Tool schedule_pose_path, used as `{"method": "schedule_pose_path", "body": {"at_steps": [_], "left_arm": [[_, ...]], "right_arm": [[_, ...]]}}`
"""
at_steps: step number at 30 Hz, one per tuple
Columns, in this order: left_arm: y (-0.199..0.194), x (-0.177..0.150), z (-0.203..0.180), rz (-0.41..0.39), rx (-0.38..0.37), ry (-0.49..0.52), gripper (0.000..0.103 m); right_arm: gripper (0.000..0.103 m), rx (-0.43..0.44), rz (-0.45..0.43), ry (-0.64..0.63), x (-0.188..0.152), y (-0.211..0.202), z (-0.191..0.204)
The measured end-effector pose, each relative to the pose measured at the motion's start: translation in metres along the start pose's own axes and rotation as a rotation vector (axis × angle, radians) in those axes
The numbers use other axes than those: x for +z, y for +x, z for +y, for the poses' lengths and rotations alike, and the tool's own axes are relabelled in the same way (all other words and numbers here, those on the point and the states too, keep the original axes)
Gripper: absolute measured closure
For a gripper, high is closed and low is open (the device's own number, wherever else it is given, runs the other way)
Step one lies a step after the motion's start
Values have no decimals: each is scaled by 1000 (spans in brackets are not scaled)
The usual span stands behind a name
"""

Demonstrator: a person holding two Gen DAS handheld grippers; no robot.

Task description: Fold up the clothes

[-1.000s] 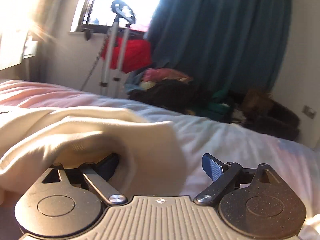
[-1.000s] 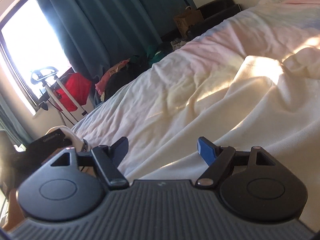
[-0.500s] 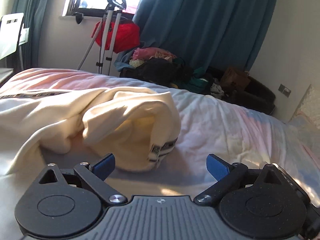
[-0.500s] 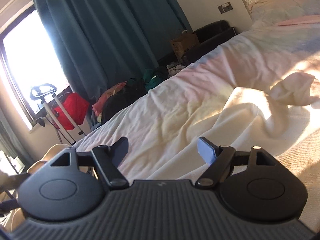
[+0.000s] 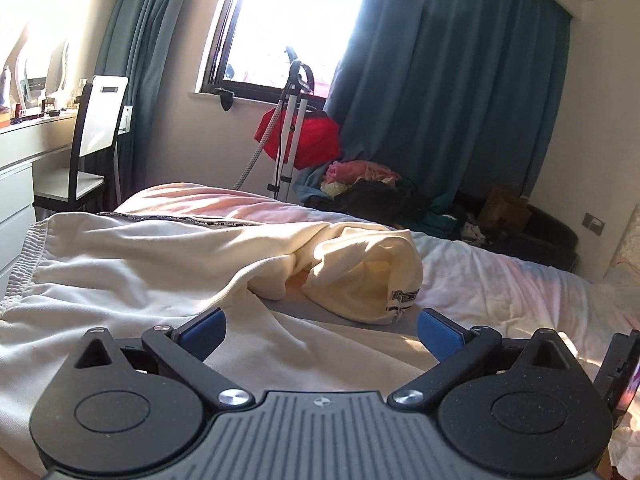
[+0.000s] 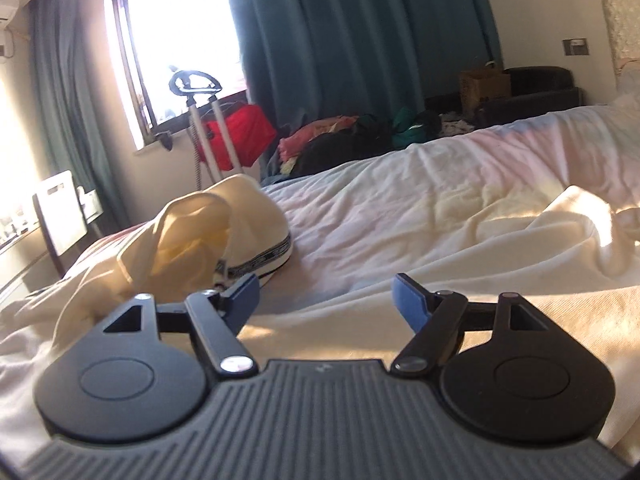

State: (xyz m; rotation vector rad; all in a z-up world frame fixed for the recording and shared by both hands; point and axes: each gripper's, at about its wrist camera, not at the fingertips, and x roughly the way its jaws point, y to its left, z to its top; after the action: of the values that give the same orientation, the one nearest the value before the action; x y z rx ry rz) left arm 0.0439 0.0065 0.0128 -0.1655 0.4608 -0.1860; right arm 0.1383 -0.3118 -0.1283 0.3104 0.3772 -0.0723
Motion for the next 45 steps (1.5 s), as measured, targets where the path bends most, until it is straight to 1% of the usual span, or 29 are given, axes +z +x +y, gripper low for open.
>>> {"method": "schedule_pose_path", "body": {"at_steps": [3,6,8,9,11,13,15,18,20,21,22,24,25,27,29,30,33,37,40,43,45], "left_arm": [[-3,-2,6,3,-19,22,0],[2,0,26,26,-40,-17,0],[7,-3,46,32,-24,-71,0],[9,-5,56,36,-16,-99,0],[14,-12,76,53,3,-190,0],[20,-17,91,89,-13,-254,0],[28,-21,103,128,-39,-311,0],[39,-24,115,142,-73,-372,0],[47,-28,121,168,-73,-419,0],[50,-29,124,182,-74,-446,0],[52,-32,128,198,-85,-486,0],[53,-35,134,220,-116,-566,0],[53,-36,137,227,-129,-600,0],[50,-36,135,225,-130,-599,0],[46,-35,132,218,-125,-583,0],[44,-35,130,215,-122,-575,0],[39,-33,125,205,-114,-550,0],[32,-32,117,198,-102,-511,0],[32,-34,109,204,-100,-472,0],[35,-35,102,212,-93,-435,0],[38,-36,99,222,-88,-414,0]], "right_arm": [[31,111,70,-42,-7,-1,23],[31,181,104,-103,-3,11,61],[31,221,130,-137,-1,26,89],[31,209,136,-152,1,37,104],[31,163,135,-188,4,63,132],[32,123,134,-194,6,92,155],[32,109,151,-155,10,121,169],[33,111,150,-113,12,152,180],[33,115,148,-97,11,165,182],[36,116,149,-102,11,169,183],[57,104,160,-125,11,173,184],[88,5,214,-237,11,177,186],[90,-53,241,-296,11,179,186],[91,-132,290,-387,14,174,179],[92,-183,306,-481,21,163,167],[92,-221,299,-550,25,156,161],[92,-373,248,-765,38,137,130],[92,-587,202,-991,65,123,79],[92,-716,171,-1070,92,113,44],[92,-815,141,-1088,117,107,15],[91,-864,106,-1078,130,102,-2]]}}
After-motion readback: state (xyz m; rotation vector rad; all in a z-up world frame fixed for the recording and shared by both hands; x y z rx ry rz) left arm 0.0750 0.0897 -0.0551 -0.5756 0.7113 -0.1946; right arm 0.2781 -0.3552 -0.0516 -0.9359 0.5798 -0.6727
